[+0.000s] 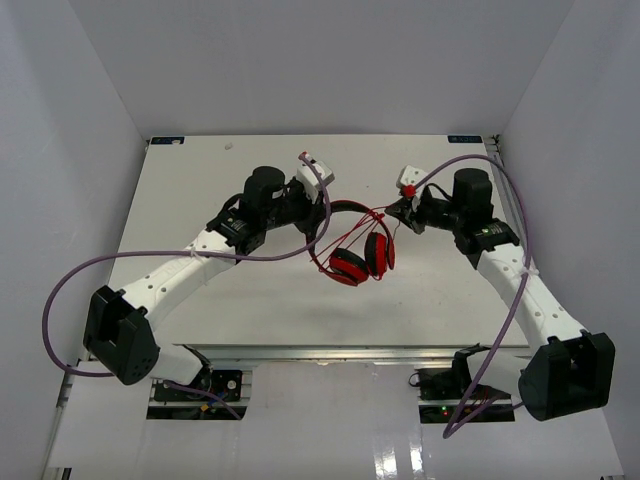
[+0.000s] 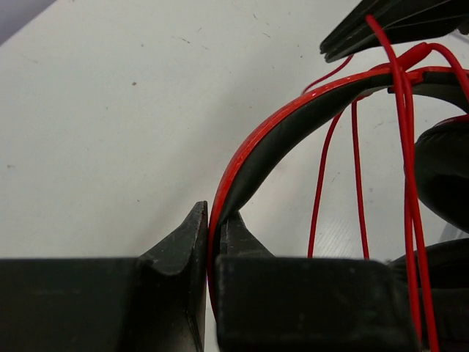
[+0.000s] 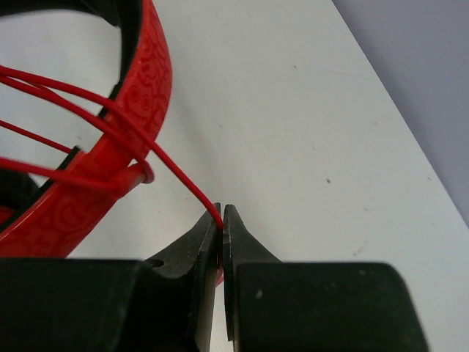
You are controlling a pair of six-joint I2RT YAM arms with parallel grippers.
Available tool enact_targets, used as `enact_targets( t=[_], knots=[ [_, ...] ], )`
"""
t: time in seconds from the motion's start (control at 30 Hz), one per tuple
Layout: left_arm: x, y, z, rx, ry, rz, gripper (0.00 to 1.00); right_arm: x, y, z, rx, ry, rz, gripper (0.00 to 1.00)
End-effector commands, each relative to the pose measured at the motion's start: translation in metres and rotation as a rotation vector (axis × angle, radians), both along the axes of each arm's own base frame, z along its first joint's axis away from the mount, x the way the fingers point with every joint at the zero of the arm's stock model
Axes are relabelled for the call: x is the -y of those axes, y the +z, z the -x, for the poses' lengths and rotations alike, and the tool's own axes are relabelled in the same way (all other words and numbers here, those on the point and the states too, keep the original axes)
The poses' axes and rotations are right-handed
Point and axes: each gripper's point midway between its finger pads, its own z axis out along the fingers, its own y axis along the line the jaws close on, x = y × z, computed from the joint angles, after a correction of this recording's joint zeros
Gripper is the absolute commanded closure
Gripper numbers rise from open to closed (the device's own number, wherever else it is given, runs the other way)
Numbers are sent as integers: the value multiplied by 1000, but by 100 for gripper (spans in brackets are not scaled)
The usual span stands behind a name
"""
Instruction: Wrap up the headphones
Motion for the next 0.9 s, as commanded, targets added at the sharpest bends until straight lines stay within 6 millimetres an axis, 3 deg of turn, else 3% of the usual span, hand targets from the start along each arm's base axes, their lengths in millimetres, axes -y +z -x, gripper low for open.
enact_targets(
  t=[0.0, 0.17, 0.27, 0.33, 0.47, 0.67, 0.77, 0.87],
  knots=[
    [6, 89, 6, 14, 39, 264, 100, -13, 18, 28, -139, 213, -229, 92],
    [7, 120, 0, -16, 107, 408, 100, -30, 31, 54, -326, 404, -401, 91],
    [10, 122, 0, -76, 130, 513, 100, -35, 38, 51, -317, 451, -440, 91],
    [12, 118, -1, -105, 145, 557, 100, -36, 29, 52, -445, 438, -485, 90],
    [25, 115, -3, -92, 159, 621, 100, -41, 35, 59, -531, 486, -572, 87],
    [47, 140, -8, -24, 131, 644, 100, -48, 30, 50, -583, 519, -613, 84],
    [45, 155, -16, 21, 171, 661, 100, -53, 26, 57, -590, 528, -616, 84],
    [26, 160, -31, 62, 302, 678, 100, -51, 21, 67, -587, 526, -614, 90]
  ],
)
